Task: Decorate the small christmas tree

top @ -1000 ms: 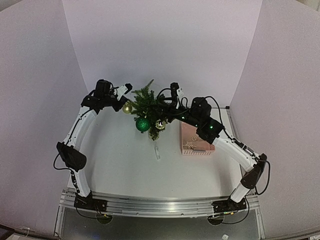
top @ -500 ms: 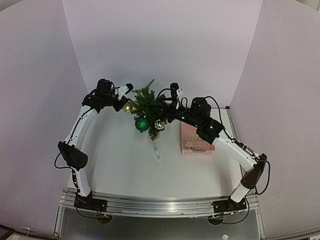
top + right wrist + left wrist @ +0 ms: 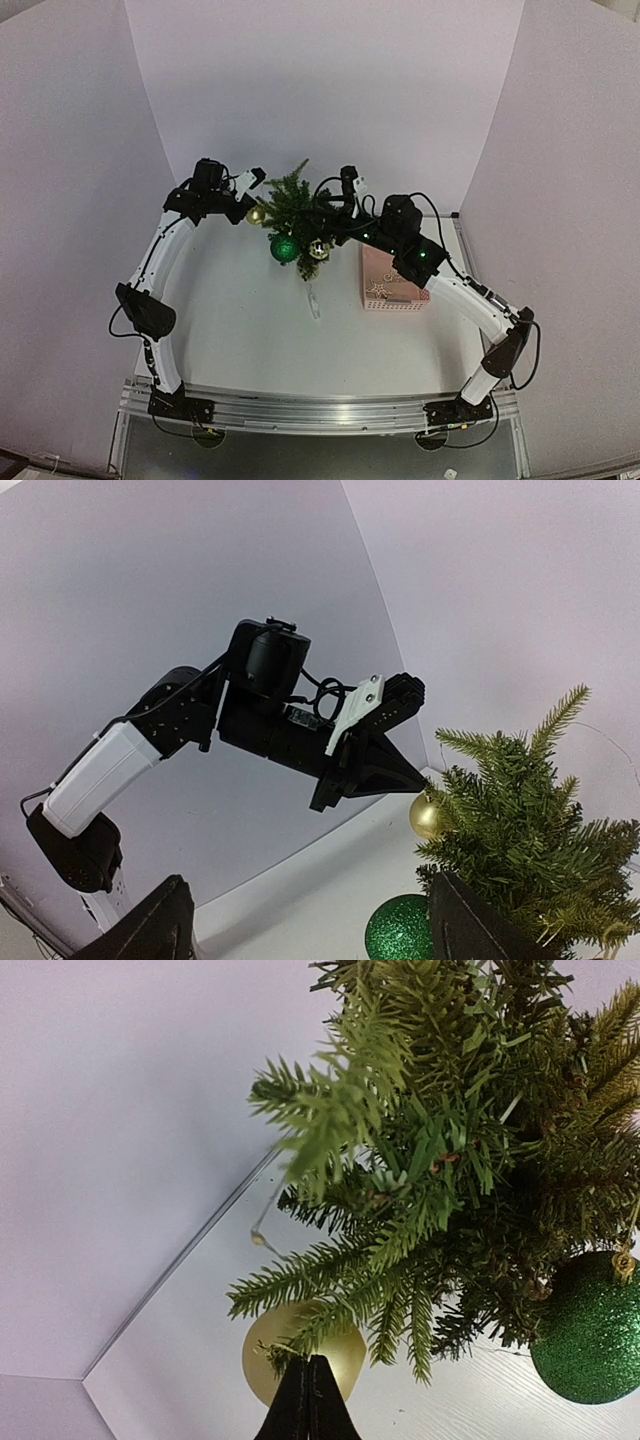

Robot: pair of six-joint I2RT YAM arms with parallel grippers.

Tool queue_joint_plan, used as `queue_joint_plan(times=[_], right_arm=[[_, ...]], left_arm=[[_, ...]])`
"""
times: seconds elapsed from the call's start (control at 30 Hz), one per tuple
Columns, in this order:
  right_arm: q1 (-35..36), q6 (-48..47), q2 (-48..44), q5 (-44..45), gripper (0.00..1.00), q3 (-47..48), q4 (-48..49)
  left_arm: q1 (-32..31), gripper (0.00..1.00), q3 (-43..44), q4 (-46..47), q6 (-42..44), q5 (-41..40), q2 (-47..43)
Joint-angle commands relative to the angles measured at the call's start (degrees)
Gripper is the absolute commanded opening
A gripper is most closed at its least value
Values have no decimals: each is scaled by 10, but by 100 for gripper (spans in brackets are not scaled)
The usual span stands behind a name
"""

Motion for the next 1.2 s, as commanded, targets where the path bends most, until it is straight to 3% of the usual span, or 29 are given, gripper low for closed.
queue_joint_plan(times=[0.0,1.17], right_arm=[[1,-5,-24,7,79,-4,-2],[0,-4,-16,-5,79,3,-1]], left_arm=[[-6,0,11,-11,-20,14,-5],[-8,0,-19,49,-71,-13,3]])
